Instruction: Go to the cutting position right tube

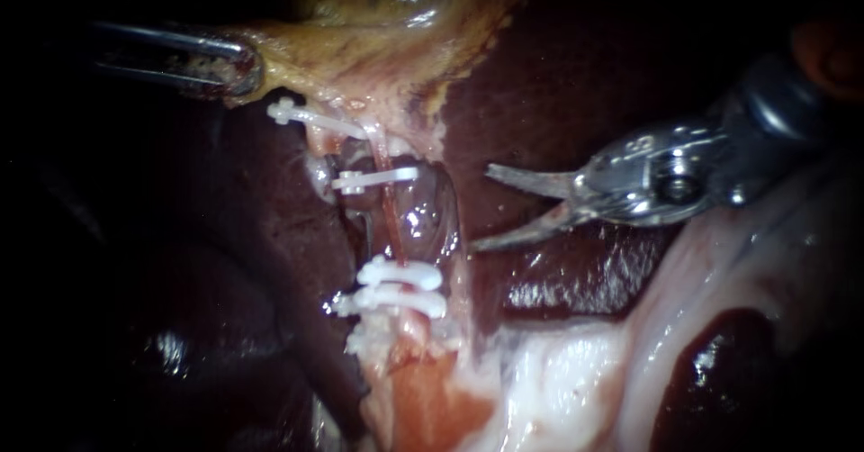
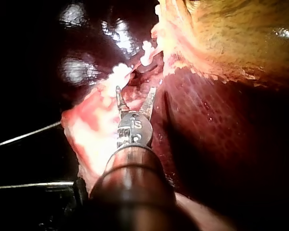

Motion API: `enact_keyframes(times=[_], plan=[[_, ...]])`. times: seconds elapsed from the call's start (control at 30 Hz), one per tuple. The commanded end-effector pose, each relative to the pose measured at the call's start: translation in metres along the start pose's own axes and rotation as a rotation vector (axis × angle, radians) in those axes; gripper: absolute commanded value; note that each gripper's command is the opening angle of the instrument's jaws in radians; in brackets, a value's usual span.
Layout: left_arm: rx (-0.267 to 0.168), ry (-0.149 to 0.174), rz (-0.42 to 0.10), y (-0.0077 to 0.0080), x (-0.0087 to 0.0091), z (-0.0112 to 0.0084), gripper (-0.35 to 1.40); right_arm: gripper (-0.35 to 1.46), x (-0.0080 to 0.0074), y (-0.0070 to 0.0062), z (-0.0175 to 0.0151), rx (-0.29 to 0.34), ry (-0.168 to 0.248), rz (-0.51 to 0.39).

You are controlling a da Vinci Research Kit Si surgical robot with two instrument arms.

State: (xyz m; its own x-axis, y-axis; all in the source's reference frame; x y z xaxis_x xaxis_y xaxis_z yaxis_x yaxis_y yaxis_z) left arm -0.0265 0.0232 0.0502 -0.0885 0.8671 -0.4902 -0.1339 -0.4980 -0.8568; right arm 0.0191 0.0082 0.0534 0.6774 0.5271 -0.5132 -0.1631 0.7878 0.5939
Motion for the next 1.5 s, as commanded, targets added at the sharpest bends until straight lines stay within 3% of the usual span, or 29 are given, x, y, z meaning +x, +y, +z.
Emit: enact_keyframes(times=[0.03, 0.43, 0.6, 0.83, 1.2, 1.37, 1.5], plan=[[0.0, 0.0, 0.0, 0.0, 0.0, 0.0, -0.35, 1.43, 0.0001, 0.0001, 0.0006, 0.006, 0.005, 0.009], [0.001, 0.0, 0.0, 0.0, 0.0, 0.0001, -0.35, 1.42, 0.0002, 0.0019, 0.0079, 0.105, -0.011, 0.072], [0.001, 0.0, 0.0, 0.0, 0.0, 0.0001, -0.35, 1.42, 0.0005, 0.0023, 0.0098, 0.155, 0.054, 0.091], [0.001, 0.001, 0.0, 0.0, 0.0, 0.0002, -0.35, 1.42, 0.0009, 0.0025, 0.0121, 0.199, 0.075, 0.097], [0.002, 0.001, 0.0, 0.0, 0.0, 0.0002, -0.35, 1.37, 0.0017, 0.0032, 0.0134, 0.25, 0.182, 0.097], [0.002, 0.001, 0.0, 0.0, 0.0, 0.0002, -0.35, 1.37, 0.0021, 0.0029, 0.0135, 0.344, 0.238, 0.095], [0.002, 0.001, 0.0, 0.0, 0.0, 0.0002, -0.35, 1.31, 0.0024, 0.002, 0.0133, 0.421, 0.255, 0.109]])
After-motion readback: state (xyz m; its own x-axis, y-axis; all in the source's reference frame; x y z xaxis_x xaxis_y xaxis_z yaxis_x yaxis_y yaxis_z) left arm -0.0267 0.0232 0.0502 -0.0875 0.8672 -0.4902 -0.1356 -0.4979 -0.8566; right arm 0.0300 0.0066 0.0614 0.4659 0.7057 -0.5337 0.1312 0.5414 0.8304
